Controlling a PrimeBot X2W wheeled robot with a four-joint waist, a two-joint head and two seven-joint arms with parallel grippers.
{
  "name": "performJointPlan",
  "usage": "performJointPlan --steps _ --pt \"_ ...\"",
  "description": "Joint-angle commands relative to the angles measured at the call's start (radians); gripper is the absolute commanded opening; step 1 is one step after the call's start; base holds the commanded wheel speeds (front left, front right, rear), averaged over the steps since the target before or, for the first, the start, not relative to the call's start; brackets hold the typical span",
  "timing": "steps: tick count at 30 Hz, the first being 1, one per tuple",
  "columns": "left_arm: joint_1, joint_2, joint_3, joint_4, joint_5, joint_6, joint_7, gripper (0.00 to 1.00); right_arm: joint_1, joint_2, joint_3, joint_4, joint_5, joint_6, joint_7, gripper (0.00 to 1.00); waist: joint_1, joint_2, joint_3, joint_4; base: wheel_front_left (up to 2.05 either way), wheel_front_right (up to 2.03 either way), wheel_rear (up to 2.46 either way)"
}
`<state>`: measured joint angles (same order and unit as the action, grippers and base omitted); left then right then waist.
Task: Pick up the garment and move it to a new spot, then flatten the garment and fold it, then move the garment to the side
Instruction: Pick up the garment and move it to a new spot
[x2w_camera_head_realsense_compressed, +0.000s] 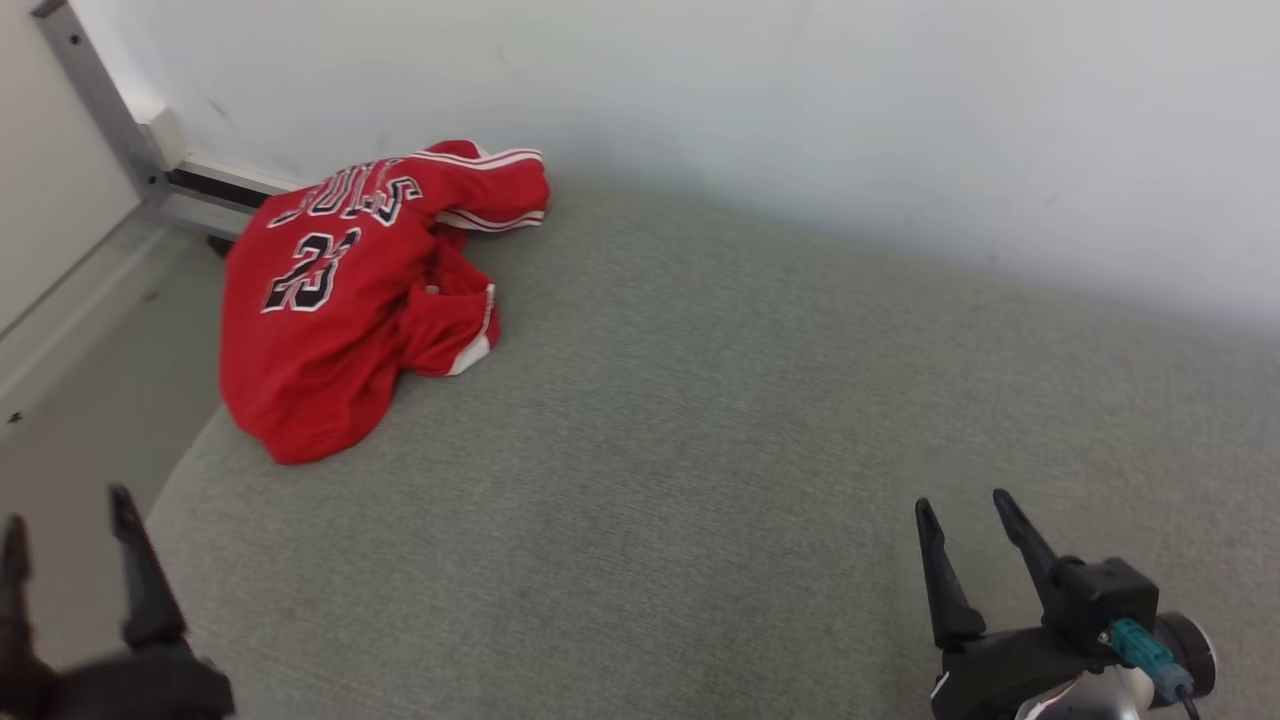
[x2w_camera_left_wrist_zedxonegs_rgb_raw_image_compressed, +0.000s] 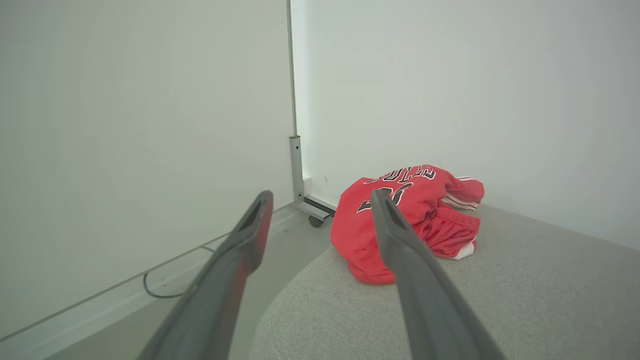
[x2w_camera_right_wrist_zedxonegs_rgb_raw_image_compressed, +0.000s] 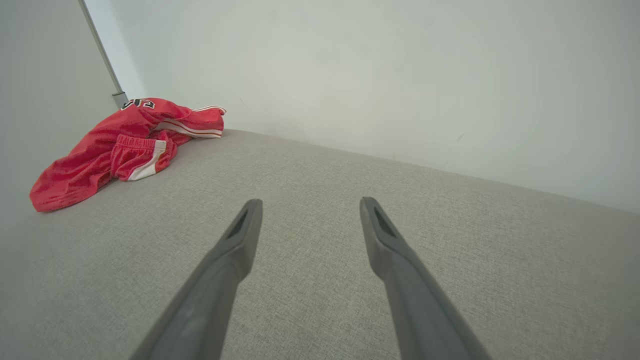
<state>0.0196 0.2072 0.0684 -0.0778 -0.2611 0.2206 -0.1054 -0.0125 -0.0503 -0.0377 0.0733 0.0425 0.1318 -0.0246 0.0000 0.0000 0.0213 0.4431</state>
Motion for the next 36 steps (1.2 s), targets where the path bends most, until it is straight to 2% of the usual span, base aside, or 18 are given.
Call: performJointPlan --steps 1,10,12,18,29,36 --pt "-0.033 0.018 0.015 0.005 -0.014 -0.005 -0.011 1.00 -0.014 0.000 0.001 -0.010 -0.011 -0.002 0.005 1.00 0.0000 0.0000 0.045 -0.056 0.00 0.00 0.00" --pt "-0.293 0.113 0.130 0.080 -0.133 -0.045 0.012 1.00 -0.078 0.000 -0.029 -0.063 -0.051 -0.002 0.021 1.00 0.0000 0.0000 0.176 -0.229 0.00 0.00 0.00" --pt "-0.373 0.158 0.153 0.130 -0.150 -0.061 0.024 1.00 -0.098 0.001 -0.048 -0.089 -0.064 -0.002 0.024 1.00 0.0000 0.0000 0.227 -0.284 0.00 0.00 0.00" --pt "-0.533 0.235 0.157 0.266 -0.178 -0.096 0.066 1.00 -0.132 0.001 -0.071 -0.136 -0.068 -0.002 0.029 1.00 0.0000 0.0000 0.329 -0.372 0.00 0.00 0.00" --pt "-0.793 0.363 0.139 0.605 -0.187 -0.147 0.106 1.00 -0.168 0.001 -0.067 -0.166 -0.056 -0.002 0.012 1.00 0.0000 0.0000 0.451 -0.456 0.00 0.00 0.00" --pt "-0.890 0.437 0.086 0.838 -0.147 -0.174 0.185 1.00 -0.173 0.001 -0.071 -0.183 -0.061 -0.002 0.006 1.00 0.0000 0.0000 0.481 -0.489 0.00 0.00 0.00"
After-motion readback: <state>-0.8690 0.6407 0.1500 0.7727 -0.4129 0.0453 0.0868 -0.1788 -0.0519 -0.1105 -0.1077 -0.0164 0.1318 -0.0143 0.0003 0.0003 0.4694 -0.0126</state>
